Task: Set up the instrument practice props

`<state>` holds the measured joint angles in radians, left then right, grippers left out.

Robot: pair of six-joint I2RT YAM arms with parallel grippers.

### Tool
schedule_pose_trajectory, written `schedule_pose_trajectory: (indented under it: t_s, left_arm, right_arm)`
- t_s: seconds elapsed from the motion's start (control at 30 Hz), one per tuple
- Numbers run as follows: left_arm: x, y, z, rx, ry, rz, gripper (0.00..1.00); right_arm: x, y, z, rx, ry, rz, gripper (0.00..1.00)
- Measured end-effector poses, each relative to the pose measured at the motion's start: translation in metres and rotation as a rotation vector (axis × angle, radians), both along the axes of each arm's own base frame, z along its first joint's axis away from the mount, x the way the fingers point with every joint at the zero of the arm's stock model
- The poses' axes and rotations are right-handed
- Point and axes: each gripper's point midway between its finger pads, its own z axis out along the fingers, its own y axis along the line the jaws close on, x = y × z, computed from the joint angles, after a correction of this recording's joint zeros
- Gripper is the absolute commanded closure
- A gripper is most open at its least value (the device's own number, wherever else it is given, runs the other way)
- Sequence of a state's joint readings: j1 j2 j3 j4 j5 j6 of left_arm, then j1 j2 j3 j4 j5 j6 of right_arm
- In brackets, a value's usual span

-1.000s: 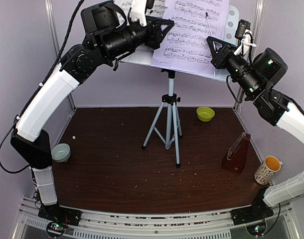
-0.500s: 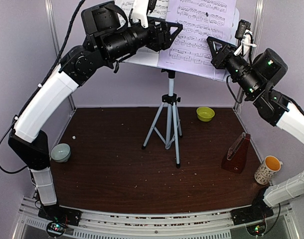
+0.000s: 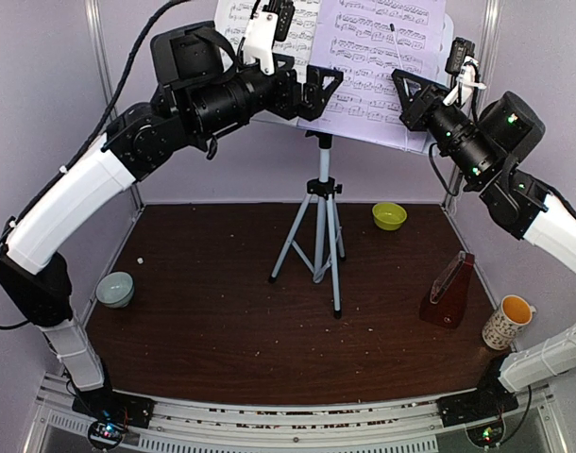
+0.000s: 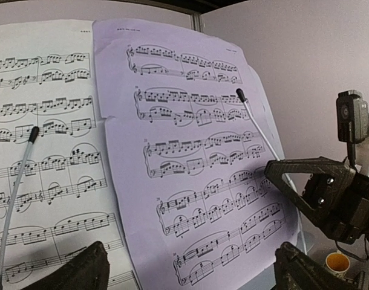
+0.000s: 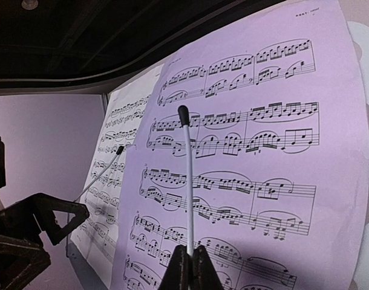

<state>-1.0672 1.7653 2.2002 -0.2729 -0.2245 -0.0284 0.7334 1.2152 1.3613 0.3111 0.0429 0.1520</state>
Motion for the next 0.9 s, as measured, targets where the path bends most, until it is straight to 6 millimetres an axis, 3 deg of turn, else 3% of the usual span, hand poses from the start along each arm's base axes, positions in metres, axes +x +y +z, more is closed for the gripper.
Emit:
schedule_pose_trajectory:
  t_s: [0.2,0.43,0.57,0.9]
  left_arm:
    - [0.006,0.001,-0.010,0.013,0.005,0.061,0.02]
    - [0.012,0.000,-0.004,0.092,-0.085,0.272,0.02]
    - [0.017,0.000,-0.013,0.164,-0.110,0.371,0.02]
    - [0.030,0.027,-0.010,0.199,-0.121,0.562,0.02]
  right_arm:
    - [0.000,0.000,0.000,0.000,0.000,0.000,1.00]
    - [0.000,0.000,0.000,-0.001,-0.001,0.000,1.00]
    - [0.000,0.000,0.000,-0.006,-0.004,-0.001,1.00]
    - [-0.001,0.000,0.000,-0.011,-0.009,-0.004,1.00]
